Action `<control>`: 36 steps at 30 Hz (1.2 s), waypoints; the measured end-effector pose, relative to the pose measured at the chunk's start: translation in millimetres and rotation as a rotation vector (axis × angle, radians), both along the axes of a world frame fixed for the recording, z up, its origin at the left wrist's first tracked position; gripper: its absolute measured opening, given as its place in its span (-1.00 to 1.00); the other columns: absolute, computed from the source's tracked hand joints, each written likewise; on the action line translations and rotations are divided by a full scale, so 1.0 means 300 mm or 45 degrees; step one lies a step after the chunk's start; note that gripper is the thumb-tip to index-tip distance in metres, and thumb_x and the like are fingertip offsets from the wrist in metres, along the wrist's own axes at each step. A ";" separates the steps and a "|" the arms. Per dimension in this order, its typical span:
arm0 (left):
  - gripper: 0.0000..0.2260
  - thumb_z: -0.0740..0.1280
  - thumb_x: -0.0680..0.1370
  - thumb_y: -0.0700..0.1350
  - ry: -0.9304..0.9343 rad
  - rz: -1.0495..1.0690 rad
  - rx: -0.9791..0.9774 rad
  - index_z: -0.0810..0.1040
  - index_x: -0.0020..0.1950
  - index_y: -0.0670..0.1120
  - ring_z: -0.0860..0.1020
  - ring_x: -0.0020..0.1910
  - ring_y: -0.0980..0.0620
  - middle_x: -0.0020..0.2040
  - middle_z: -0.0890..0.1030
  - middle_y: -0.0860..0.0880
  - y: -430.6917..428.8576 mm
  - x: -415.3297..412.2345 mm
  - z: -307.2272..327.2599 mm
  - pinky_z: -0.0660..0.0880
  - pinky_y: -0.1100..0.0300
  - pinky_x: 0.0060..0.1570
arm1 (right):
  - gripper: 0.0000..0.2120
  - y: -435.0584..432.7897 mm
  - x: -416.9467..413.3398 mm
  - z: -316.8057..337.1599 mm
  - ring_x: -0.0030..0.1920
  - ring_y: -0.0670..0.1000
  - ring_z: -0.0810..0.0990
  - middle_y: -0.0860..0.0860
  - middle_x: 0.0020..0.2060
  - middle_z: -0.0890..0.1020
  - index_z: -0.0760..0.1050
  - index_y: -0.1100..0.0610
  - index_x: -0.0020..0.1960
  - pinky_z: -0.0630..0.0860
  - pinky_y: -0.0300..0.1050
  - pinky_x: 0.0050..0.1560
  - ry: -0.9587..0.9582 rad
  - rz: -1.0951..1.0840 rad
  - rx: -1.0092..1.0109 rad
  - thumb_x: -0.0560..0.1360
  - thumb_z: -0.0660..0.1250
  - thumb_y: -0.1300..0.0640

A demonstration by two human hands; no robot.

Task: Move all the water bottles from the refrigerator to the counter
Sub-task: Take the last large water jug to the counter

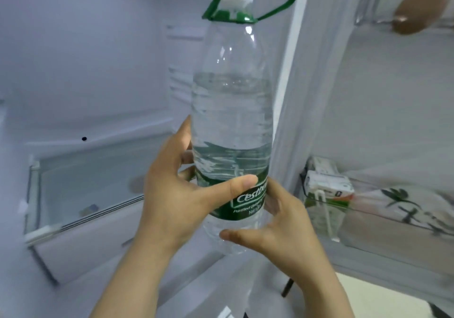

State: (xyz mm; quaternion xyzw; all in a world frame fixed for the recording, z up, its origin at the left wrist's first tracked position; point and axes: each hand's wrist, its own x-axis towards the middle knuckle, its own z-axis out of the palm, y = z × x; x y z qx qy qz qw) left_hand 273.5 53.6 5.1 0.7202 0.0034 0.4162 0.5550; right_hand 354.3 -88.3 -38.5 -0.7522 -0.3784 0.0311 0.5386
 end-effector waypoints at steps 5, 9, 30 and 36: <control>-0.40 0.58 0.10 0.12 0.050 -0.072 0.024 0.55 0.12 0.22 0.66 0.02 0.10 0.00 0.70 0.16 -0.146 0.037 -0.009 0.60 0.06 -0.01 | -0.23 -0.181 -0.012 -0.002 0.15 -0.32 0.56 -0.37 0.07 0.62 0.48 -0.18 0.23 0.51 -0.21 0.17 -0.002 -0.125 -0.027 0.10 0.69 0.10; -0.41 0.57 0.11 0.18 0.082 -0.140 0.034 0.56 0.12 0.22 0.65 0.03 0.00 0.00 0.70 0.14 -0.290 0.075 -0.010 0.61 -0.08 -0.01 | -0.26 -0.355 -0.019 0.004 0.10 -0.31 0.58 -0.35 0.04 0.64 0.50 -0.19 0.20 0.51 -0.31 0.09 -0.004 -0.193 -0.044 0.10 0.69 0.12; -0.36 0.58 0.13 0.21 0.112 -0.767 0.121 0.54 0.18 0.15 0.66 0.01 0.04 0.07 0.67 0.06 -1.049 0.197 -0.036 0.63 0.02 -0.05 | -0.34 -1.144 -0.183 -0.005 0.05 -0.28 0.61 -0.33 -0.01 0.66 0.53 -0.17 0.14 0.59 -0.10 0.07 0.057 -0.882 -0.125 0.11 0.66 0.10; -0.36 0.57 0.06 0.18 0.142 -1.068 0.058 0.57 0.12 0.15 0.68 -0.05 0.05 0.00 0.69 0.06 -1.195 0.265 -0.037 0.63 0.01 -0.05 | -0.33 -1.248 -0.244 -0.002 0.06 -0.27 0.61 -0.33 0.00 0.65 0.52 -0.16 0.16 0.58 -0.12 0.09 0.086 -1.182 -0.154 0.10 0.66 0.04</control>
